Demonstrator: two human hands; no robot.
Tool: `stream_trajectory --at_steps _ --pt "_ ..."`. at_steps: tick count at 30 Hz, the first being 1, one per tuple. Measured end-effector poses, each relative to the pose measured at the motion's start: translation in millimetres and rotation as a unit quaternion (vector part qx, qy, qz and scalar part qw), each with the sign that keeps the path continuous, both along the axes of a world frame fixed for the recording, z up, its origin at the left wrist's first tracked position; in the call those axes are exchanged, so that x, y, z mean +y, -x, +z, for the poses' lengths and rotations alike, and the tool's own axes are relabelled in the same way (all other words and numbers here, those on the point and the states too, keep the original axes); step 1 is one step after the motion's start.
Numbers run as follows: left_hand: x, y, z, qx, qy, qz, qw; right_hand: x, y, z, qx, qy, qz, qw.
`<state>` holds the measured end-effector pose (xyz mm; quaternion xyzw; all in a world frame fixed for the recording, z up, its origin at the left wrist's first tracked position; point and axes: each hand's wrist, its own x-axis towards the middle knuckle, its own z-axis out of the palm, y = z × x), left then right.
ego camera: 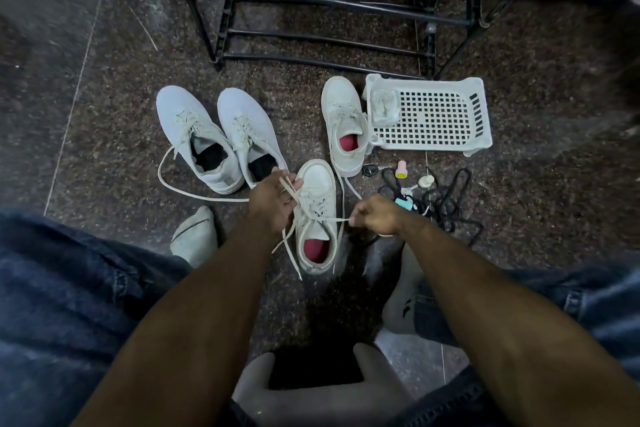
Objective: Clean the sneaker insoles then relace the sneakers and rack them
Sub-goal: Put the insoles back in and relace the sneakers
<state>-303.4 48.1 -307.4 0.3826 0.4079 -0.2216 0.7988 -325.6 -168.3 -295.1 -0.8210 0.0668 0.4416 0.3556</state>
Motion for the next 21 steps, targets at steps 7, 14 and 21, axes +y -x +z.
stream_trajectory --at_steps 7,14,21 --pt "-31 7 -9 0.019 -0.002 0.046 0.999 19 -7 10 0.056 -0.333 -0.416 0.844" --pt "-33 10 -33 0.005 -0.167 -0.077 0.983 49 -9 -8 0.035 -0.326 -0.603 0.727" --pt "-41 18 -33 -0.170 -0.287 -0.315 0.889 37 -5 -12 0.094 -0.341 -0.652 0.670"
